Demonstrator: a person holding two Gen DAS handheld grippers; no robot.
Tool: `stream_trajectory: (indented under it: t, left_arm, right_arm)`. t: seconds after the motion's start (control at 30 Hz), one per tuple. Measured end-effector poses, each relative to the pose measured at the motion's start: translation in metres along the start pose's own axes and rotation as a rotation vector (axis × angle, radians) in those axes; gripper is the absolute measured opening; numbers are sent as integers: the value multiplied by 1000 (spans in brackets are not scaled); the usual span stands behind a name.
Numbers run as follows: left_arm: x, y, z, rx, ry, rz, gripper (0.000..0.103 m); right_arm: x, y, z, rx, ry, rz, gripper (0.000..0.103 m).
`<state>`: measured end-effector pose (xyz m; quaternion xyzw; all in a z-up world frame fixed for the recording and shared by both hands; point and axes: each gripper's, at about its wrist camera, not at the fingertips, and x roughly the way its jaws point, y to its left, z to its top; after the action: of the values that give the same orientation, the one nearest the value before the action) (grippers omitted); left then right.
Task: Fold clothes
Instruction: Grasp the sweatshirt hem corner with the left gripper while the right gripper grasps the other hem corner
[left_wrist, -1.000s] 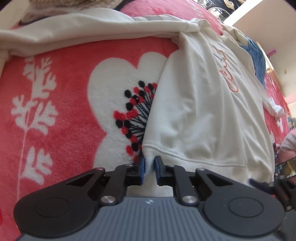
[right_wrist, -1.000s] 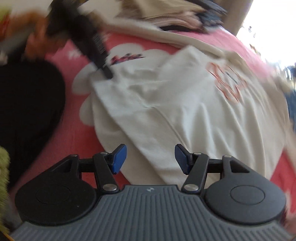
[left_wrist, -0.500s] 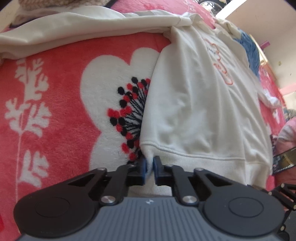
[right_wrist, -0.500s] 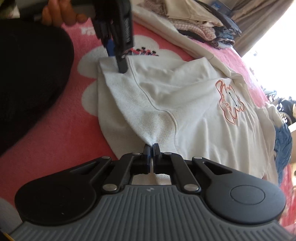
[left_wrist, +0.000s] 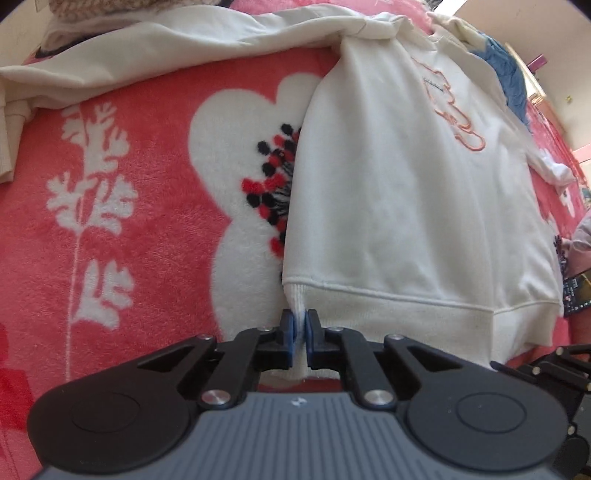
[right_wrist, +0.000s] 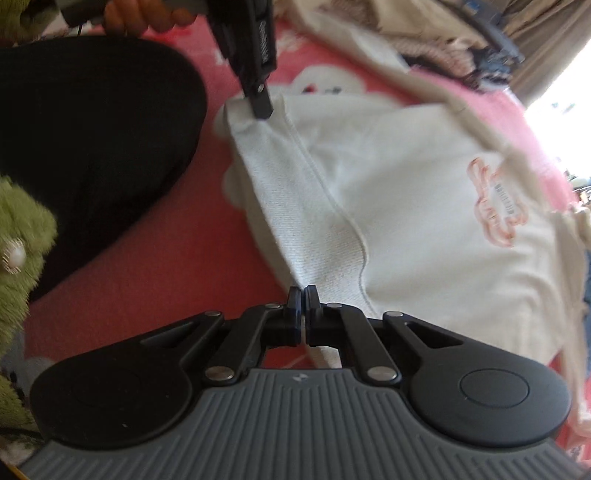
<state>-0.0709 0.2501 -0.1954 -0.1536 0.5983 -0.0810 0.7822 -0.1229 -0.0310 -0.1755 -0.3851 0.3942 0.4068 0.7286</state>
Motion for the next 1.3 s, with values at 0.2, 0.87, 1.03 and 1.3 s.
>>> stream_trajectory:
  t: [0.2,0.87,1.03,1.3]
  left_arm:
    - [7,-2,-1,47,53,30,32]
    - [2,12,-5,-107,41,71,15]
    - [-2,13,-9,-119,31,92,12]
    - [16,-14,6,-78,36,117,12]
  right_arm:
    - [17,-8,1,94,33,43,3]
    - [-13,-203,-259,1816,-115,299,62]
    - [-23,-201,-228,1690,-141,264,9]
    - [-39,-238,-75,1199,-174,180,21]
